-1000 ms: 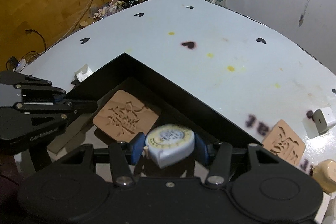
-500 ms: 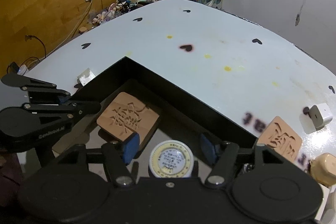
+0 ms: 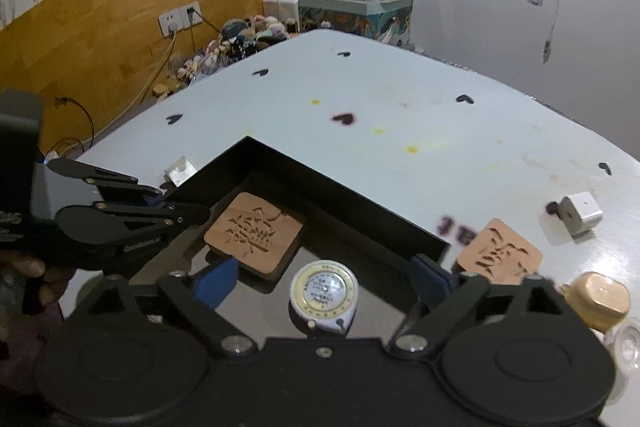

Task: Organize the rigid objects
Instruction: 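Carry the tape measure with the right gripper and release it inside the box, then grasp the white charger block with the right gripper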

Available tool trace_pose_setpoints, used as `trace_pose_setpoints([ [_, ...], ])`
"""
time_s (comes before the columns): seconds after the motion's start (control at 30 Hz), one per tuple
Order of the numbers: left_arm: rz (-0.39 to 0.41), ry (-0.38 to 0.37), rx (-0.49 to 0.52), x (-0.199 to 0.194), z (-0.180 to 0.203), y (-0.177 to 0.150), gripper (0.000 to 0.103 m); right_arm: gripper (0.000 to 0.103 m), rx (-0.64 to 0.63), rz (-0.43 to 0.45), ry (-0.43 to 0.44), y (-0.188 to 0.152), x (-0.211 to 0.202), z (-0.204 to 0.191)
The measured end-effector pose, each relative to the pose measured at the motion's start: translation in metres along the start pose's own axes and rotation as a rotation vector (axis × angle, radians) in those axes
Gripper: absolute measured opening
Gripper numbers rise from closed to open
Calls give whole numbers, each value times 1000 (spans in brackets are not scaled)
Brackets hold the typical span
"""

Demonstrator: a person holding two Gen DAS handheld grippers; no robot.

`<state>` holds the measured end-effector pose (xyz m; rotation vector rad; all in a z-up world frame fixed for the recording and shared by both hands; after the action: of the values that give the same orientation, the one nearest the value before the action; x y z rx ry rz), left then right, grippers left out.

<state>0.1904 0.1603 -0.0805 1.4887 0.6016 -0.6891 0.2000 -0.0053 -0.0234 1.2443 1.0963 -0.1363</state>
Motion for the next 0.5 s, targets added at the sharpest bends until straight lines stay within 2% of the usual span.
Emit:
trace_pose_setpoints([
  [0.33, 2, 7, 6, -1, 2, -1, 2, 100, 36, 67, -59, -23, -37, 32],
  [0.5, 4, 7, 3, -1, 2, -1, 2, 100, 73, 86, -121, -43, -51, 61],
])
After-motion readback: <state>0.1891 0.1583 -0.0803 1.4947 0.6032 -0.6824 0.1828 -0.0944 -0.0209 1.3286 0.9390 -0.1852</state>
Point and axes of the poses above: each gripper's, at about its wrist camera, not at the fingertips, and x roughly the way its jaws point, z to its right, y to its top, the point moved 8 cm from there along x, roughly the way its jaws point, and after that the axes turned 1 degree about -y, right-handed, at the moved point
